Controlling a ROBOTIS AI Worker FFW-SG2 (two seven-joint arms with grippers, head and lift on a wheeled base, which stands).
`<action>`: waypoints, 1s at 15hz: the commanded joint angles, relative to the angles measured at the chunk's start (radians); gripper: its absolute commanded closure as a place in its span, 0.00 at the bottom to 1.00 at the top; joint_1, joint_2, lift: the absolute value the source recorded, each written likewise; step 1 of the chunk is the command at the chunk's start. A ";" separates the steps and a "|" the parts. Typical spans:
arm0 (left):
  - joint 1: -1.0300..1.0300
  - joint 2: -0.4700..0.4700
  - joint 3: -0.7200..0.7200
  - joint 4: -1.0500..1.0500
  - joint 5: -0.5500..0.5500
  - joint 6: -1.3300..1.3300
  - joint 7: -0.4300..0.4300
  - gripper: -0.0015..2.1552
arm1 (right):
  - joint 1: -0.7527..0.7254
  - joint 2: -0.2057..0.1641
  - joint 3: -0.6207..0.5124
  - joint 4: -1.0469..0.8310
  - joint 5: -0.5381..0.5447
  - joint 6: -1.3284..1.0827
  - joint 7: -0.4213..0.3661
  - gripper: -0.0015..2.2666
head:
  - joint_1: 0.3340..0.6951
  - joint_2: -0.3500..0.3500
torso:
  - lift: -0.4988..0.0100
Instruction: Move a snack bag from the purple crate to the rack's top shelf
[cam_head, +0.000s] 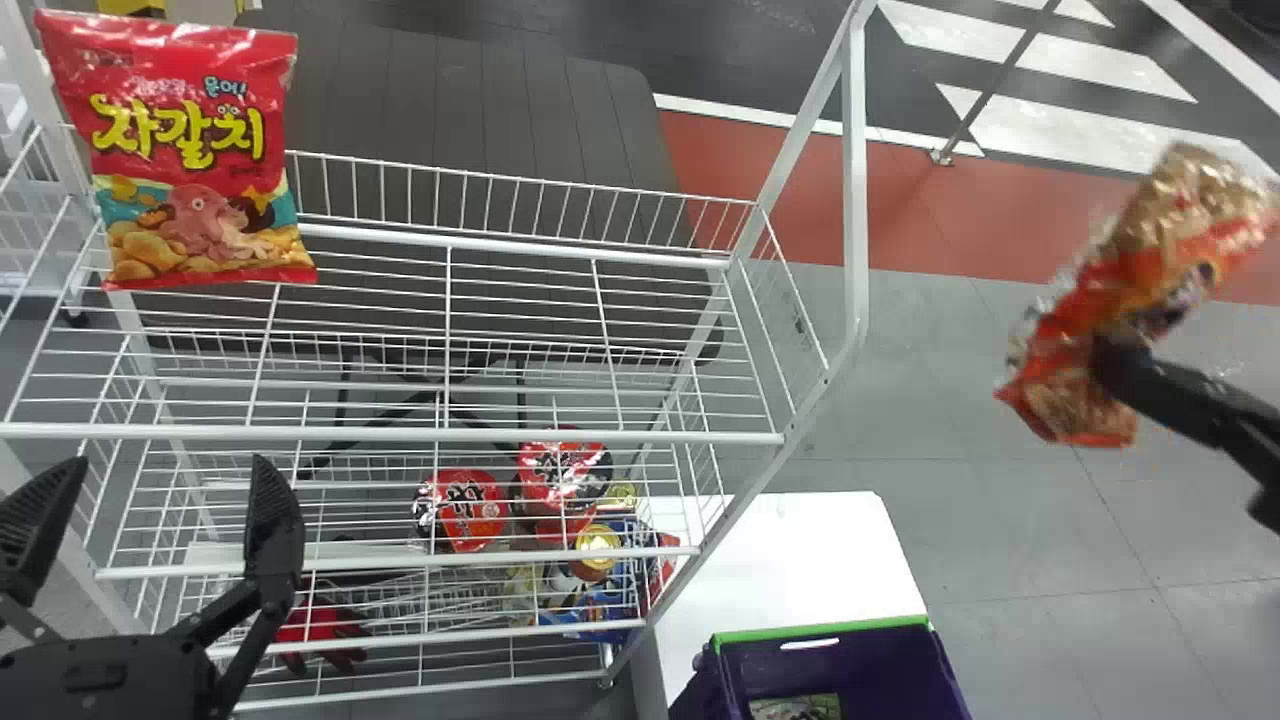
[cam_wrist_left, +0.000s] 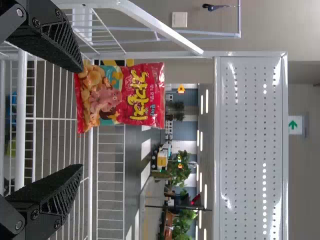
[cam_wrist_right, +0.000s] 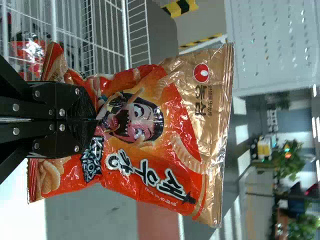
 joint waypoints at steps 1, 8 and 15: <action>0.002 0.000 -0.003 0.006 -0.003 0.000 0.001 0.07 | -0.086 0.001 0.192 0.004 0.123 0.014 0.005 0.89 | 1.00 0.00 | 0.98; 0.002 0.000 -0.003 0.015 -0.004 0.000 0.006 0.07 | -0.225 0.099 0.718 0.142 0.314 0.014 -0.058 0.89 | 1.00 0.21 | 0.98; 0.002 0.003 0.001 0.019 -0.003 -0.006 0.008 0.07 | -0.178 0.127 0.909 0.392 0.083 0.014 -0.584 0.89 | 1.00 0.39 | 0.98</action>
